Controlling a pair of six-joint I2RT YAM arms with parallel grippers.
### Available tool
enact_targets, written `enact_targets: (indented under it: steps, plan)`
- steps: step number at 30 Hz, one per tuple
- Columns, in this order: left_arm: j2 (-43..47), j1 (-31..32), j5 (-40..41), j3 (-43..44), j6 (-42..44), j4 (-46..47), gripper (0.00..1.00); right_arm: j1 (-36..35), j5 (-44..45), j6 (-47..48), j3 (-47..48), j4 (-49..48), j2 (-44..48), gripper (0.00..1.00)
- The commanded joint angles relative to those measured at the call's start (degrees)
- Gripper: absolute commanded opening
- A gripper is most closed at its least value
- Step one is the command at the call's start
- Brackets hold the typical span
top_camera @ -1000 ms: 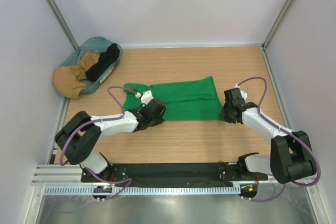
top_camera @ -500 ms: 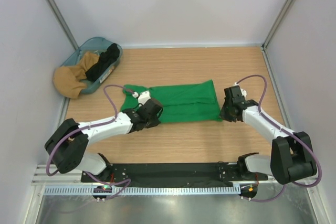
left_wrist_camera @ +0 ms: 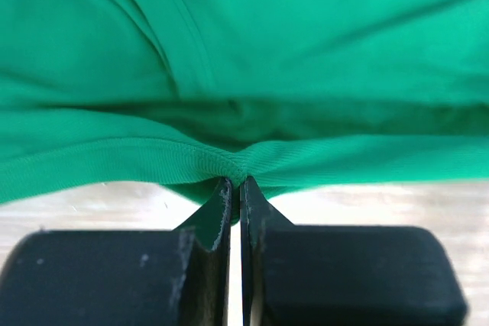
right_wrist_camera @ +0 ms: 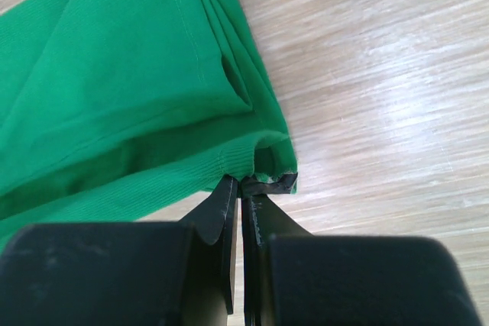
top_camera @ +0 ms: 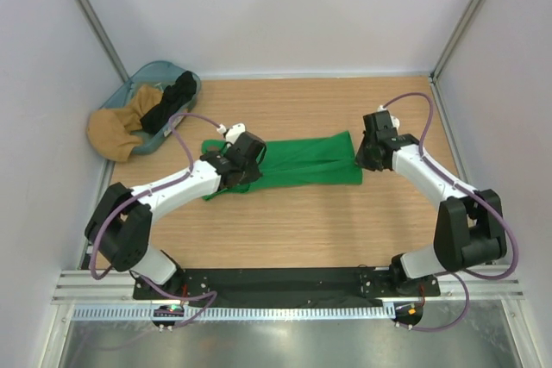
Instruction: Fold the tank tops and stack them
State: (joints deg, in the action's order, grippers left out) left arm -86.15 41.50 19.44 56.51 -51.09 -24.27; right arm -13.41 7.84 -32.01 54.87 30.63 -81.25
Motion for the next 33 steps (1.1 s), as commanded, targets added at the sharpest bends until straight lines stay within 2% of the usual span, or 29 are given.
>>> enact_targets:
  steps: [1,8,17,21,22,23,24,25,27,30,32,33]
  plan:
    - [-2.52,-3.08,0.16,3.07,3.62,-1.13,0.00,-0.13,2.71,0.11,4.62,0.65,-2.76,0.01]
    - [-8.15,-7.92,-2.74,7.12,6.44,0.19,0.00,-0.21,4.38,-0.60,12.52,1.36,-9.70,0.01]
    - [-16.68,-9.41,-4.24,14.94,8.99,-0.25,0.00,-0.13,10.09,-1.30,20.96,3.29,-19.20,0.02]
    - [-19.14,-10.73,-2.75,18.10,9.78,-0.69,0.01,-0.04,12.99,-1.92,23.70,3.12,-22.80,0.11]
    - [-19.14,-11.26,-2.74,18.46,10.04,-0.78,0.05,0.05,13.17,-2.00,24.92,3.38,-24.11,0.18]
    - [-19.23,-11.43,-2.48,18.81,10.31,-0.86,0.13,0.14,13.69,-2.27,25.54,3.73,-24.48,0.24]
    - [-18.88,-11.52,-2.30,19.42,11.35,-1.39,0.44,0.14,13.52,-2.27,25.81,4.25,-24.65,0.40]
    - [-18.45,-11.52,-1.26,19.60,11.45,-1.91,0.54,0.05,13.43,-2.44,25.72,4.43,-24.22,0.47]
    - [-17.13,-11.52,-0.29,18.99,11.89,-2.44,0.63,0.05,13.35,-2.62,24.33,3.21,-22.47,0.58]
    - [-12.13,-11.52,0.86,16.45,12.51,-2.62,0.69,0.05,13.35,-2.71,20.90,1.80,-17.99,0.64]
    - [-8.08,-11.52,0.95,15.13,12.68,-2.88,0.70,0.14,11.86,-2.36,18.35,0.75,-14.39,0.64]
    - [-6.76,-11.44,0.86,13.81,12.86,-3.15,0.71,0.14,8.98,-2.01,17.30,-0.39,-13.15,0.60]
